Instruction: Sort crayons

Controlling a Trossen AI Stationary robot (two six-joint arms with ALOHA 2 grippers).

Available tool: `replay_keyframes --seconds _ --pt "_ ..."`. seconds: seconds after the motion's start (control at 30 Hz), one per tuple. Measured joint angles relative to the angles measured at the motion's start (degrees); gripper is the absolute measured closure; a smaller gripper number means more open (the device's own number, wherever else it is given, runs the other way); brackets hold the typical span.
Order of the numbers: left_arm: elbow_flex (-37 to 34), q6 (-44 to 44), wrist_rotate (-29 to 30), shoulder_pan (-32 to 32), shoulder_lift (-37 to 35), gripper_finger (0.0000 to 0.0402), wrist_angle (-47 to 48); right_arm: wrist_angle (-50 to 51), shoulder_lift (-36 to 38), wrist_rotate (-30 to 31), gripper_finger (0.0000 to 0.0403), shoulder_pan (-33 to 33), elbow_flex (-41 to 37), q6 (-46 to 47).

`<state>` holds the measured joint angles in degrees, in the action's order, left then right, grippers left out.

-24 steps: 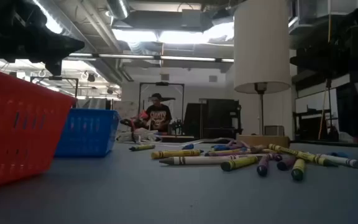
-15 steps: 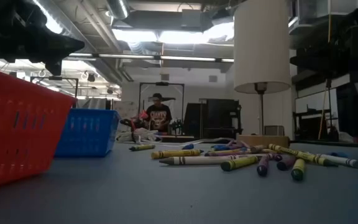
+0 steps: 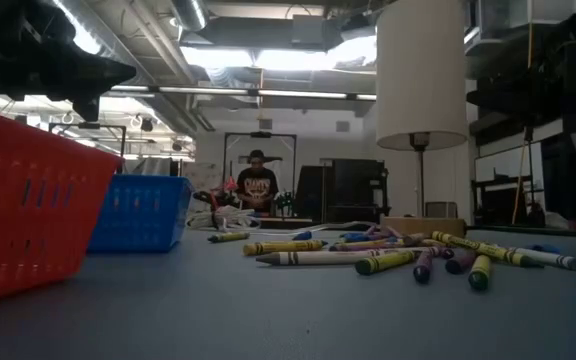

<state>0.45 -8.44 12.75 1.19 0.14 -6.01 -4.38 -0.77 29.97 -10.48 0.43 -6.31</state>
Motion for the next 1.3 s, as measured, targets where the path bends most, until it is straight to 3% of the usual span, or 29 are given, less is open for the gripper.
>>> replay_keyframes --seconds 0.87,1.3 --pt "0.0 0.0 0.0 0.0 0.0 0.0401 0.0 -0.1 0.0 0.4 0.0400 0.0 0.0 0.4" --pt "0.0 0.0 0.0 0.0 0.0 0.0401 0.0 -4.4 0.0 -4.5 0.0400 0.0 0.0 4.9"
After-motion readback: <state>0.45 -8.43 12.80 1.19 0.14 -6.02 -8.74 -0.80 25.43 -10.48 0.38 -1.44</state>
